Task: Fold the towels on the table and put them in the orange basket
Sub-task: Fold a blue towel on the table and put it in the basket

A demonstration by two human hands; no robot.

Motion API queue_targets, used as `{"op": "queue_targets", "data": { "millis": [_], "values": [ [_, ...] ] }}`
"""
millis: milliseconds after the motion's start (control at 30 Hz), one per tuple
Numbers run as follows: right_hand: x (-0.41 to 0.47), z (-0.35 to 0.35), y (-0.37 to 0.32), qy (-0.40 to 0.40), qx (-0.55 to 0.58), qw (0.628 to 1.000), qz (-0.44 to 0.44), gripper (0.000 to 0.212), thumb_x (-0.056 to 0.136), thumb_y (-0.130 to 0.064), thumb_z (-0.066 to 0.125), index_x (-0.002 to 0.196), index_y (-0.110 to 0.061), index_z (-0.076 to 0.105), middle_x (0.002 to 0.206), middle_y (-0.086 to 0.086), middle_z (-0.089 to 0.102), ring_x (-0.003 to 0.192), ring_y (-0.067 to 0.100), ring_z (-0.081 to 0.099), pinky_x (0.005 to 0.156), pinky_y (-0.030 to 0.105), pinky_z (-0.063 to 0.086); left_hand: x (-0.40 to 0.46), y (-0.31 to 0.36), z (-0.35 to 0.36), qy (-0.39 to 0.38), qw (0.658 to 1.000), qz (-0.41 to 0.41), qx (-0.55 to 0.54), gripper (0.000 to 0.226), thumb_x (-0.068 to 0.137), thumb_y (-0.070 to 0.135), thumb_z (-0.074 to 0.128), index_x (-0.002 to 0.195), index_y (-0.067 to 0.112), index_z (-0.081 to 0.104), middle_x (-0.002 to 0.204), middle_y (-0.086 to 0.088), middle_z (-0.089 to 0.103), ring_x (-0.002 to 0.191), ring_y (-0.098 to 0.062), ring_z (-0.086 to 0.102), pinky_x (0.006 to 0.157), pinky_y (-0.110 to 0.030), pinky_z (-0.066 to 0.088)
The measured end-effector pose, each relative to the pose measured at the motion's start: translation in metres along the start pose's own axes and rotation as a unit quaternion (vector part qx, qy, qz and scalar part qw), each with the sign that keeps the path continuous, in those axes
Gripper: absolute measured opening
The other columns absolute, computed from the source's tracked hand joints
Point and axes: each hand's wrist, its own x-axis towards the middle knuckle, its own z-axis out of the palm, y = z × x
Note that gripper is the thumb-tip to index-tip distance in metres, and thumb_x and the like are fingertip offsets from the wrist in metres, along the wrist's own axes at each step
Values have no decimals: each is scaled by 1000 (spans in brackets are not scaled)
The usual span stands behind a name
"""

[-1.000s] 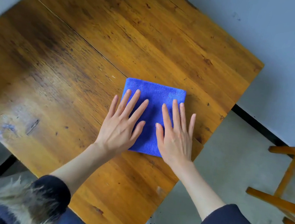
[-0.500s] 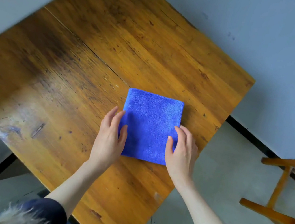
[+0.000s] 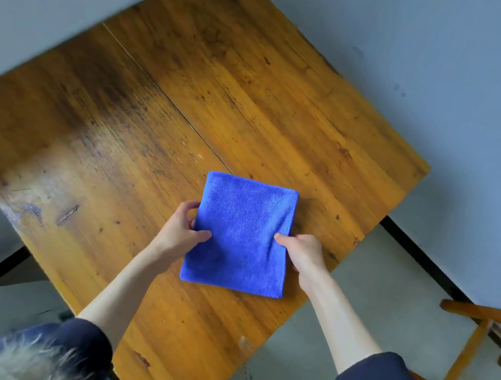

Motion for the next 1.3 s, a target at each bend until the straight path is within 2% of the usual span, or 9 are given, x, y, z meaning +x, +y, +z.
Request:
{"op": "queue_targets", "data": {
  "millis": [167,233,333,500,700,800,900,1067,1300],
  "values": [
    [-9,-8,0,-51,-37,997,-53,15,88,-22,61,93,-10,54,94,-2,62,79,9,58,55,20,41,-14,-9,-3,-10,996,-66,-59,48,82,0,63,122,23,48,71,0,49,67,-12,55,59,-26,49],
    [-16,-13,0,-68,-57,992,-90,16,88,-24,61,93,-20,46,87,-12,54,76,-1,52,54,15,39,-24,-12,-3,-5,995,-64,-70,46,82,0,64,117,26,50,74,-1,46,69,-15,54,65,-33,50],
    [-28,-17,-4,-122,-48,983,-129,14,87,-20,62,97,-22,52,96,-10,59,83,0,57,58,13,42,-45,-15,-7,19,995,-40,-91,45,81,0,63,106,36,52,81,-1,49,71,-14,57,64,-33,52],
    [-57,0,-15,-211,-19,967,-143,29,87,-8,59,113,-18,54,110,1,63,97,13,62,67,21,44,-94,-29,-32,88,982,-28,-164,49,83,-2,60,111,37,51,92,-1,53,75,-14,61,57,-26,52],
    [-112,45,-30,-297,-78,929,-205,26,86,-6,61,105,-24,56,109,1,60,102,16,60,84,33,51,-169,-61,-72,171,955,-17,-241,55,82,-10,53,109,38,51,104,-9,55,86,-22,63,56,-29,53],
    [-147,74,-33,-331,-115,906,-238,27,85,-4,61,106,-20,58,102,-4,60,93,13,61,80,33,52,-213,-86,-87,213,930,-14,-299,55,81,-10,53,108,38,54,106,-12,58,90,-24,66,64,-35,56],
    [-186,107,-27,-372,-155,879,-254,27,85,0,60,105,-19,58,100,-3,58,86,12,60,78,35,53,-258,-116,-99,264,900,-24,-346,52,81,-8,55,109,36,54,107,-12,59,90,-20,65,60,-29,54],
    [-258,155,3,-432,-224,827,-282,25,86,0,58,103,-18,59,97,-1,61,79,8,60,60,18,50,-334,-175,-108,333,849,-25,-410,49,83,-2,57,119,31,51,110,-10,59,92,-17,64,66,-29,55],
    [-359,213,79,-504,-306,762,-269,24,85,2,56,98,-16,63,93,6,67,76,14,65,66,29,52,-448,-265,-96,423,774,-33,-471,46,85,1,59,120,29,49,105,-9,60,82,-12,66,59,-24,53]
  ]
}}
